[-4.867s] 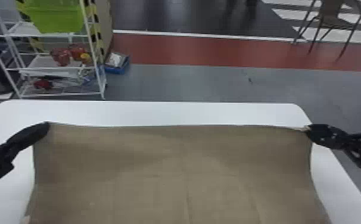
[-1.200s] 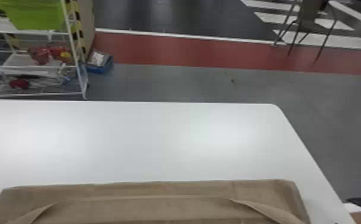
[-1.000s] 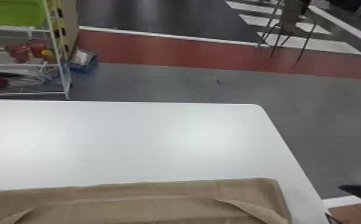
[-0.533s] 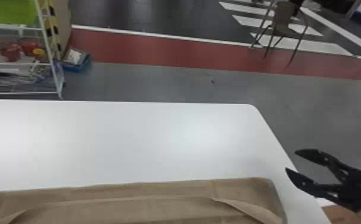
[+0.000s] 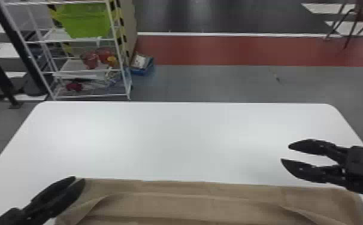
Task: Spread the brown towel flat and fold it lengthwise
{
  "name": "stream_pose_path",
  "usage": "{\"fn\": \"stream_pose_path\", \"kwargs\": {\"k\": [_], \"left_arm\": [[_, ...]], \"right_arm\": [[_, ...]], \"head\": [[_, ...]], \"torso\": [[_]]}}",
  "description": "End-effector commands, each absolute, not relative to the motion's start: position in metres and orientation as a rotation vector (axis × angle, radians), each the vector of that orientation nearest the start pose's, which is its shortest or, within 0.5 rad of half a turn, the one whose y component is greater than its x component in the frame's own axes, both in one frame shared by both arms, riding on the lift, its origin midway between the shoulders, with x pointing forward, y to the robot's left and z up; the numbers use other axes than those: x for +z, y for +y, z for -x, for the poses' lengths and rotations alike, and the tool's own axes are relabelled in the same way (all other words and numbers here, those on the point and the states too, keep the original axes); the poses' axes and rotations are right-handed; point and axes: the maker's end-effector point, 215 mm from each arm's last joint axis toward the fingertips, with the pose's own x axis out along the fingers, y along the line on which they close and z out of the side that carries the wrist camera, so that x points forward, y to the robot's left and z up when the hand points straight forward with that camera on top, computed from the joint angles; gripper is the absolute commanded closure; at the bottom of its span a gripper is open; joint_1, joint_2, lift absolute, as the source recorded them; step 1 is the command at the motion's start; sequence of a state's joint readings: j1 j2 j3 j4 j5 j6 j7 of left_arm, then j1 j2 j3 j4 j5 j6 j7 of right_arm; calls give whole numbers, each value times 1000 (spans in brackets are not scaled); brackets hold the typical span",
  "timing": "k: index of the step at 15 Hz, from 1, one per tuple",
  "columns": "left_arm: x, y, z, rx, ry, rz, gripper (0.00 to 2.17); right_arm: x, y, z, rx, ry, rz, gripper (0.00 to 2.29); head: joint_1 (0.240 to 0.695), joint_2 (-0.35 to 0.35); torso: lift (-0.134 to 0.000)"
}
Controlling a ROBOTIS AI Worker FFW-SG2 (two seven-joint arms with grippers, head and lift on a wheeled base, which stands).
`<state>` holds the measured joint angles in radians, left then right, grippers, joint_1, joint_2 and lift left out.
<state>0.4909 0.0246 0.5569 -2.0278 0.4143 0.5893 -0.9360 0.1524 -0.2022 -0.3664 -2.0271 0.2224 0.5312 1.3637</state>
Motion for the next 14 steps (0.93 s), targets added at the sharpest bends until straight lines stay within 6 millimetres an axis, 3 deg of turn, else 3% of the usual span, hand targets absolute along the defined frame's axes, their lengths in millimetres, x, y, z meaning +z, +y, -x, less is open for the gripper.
{"fn": "stream_pose_path", "kwargs": {"k": [1, 4, 7, 9, 11, 14], "left_arm": [[-398, 289, -361, -501, 382, 462, 579], [-401, 279, -364, -508, 398, 455, 579], [-405, 277, -364, -502, 429, 466, 579], [-404, 274, -368, -504, 454, 467, 579], [-407, 273, -369, -501, 475, 478, 579], [-407, 266, -376, -506, 478, 468, 579]], "right_arm": [[-326, -227, -442, 895, 506, 146, 586], [-311, -204, -465, 899, 547, 199, 586], [-334, -177, -458, 974, 602, 345, 586], [-339, -183, -455, 989, 610, 426, 589], [-330, -179, -456, 1042, 549, 534, 593], [-345, -173, -440, 1112, 573, 616, 593]], "head": [[695, 45], [695, 87], [695, 103], [695, 127], [695, 131], [695, 131]], "torso": [[-123], [-123], [-123], [-123], [-123], [-123]]}}
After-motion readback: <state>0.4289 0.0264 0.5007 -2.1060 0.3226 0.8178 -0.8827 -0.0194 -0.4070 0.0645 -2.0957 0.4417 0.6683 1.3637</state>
